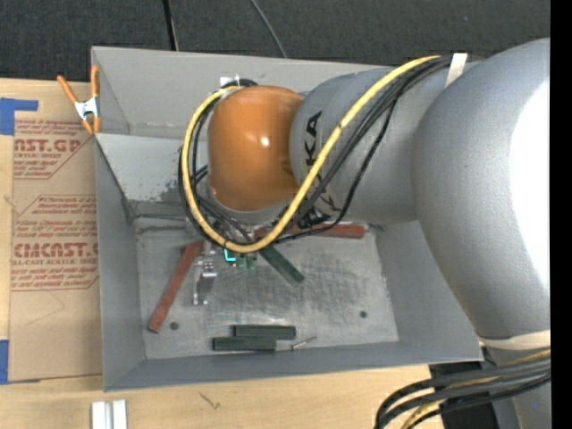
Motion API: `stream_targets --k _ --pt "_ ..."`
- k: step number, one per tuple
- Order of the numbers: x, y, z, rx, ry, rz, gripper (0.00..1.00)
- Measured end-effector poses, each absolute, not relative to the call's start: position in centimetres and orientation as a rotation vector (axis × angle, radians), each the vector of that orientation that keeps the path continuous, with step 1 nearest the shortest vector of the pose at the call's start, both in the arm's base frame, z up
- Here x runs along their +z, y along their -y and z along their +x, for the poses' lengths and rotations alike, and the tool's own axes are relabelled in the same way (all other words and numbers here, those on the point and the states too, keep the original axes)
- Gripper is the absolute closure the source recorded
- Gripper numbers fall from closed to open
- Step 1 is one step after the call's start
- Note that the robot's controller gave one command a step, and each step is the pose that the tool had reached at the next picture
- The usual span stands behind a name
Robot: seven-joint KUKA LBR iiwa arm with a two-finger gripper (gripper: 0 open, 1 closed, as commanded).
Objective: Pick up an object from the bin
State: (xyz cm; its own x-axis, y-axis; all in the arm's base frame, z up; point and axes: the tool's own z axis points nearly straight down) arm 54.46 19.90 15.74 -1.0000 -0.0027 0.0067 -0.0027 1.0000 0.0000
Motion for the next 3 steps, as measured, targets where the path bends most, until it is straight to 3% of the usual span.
stream_targets --k 1,2,3 --pt "16.2 -19.8 54.7 -0.002 3.142 0.001 0.0" --pt "12.0 -19.8 55.2 -0.003 3.144 0.144 0.0" --pt "8.1 -20.0 55.7 -0.001 3.082 0.616 0.0"
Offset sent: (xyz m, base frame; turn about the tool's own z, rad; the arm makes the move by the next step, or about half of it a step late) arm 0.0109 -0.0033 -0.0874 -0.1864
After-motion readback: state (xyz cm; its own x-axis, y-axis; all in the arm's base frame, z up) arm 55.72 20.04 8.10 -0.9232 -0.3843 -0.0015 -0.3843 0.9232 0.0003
